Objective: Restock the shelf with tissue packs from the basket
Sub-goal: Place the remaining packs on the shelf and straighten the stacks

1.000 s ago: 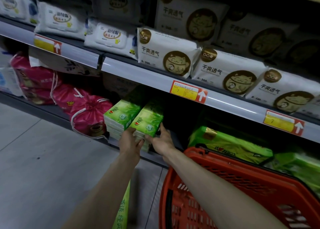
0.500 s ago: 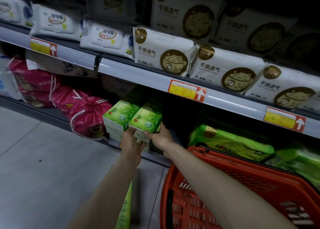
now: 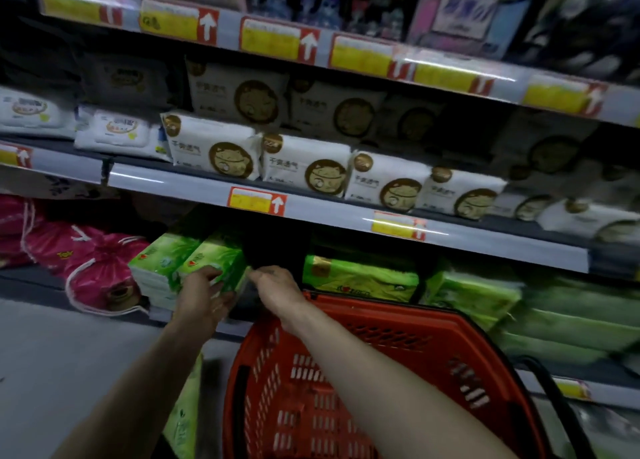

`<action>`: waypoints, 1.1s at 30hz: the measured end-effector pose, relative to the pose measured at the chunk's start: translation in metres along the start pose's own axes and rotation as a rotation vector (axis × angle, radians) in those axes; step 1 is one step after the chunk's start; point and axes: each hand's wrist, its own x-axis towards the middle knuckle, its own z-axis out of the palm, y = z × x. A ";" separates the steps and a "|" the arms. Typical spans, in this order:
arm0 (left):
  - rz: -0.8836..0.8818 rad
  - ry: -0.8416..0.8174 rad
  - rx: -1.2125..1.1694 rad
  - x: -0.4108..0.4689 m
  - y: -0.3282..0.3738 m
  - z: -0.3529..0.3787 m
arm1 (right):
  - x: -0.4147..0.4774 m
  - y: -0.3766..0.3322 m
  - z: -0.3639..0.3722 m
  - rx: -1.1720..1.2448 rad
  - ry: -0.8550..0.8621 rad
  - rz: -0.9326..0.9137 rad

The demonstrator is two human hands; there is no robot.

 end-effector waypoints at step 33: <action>-0.159 -1.170 0.813 -0.415 -0.353 0.344 | -0.435 0.287 -0.389 0.730 0.969 0.068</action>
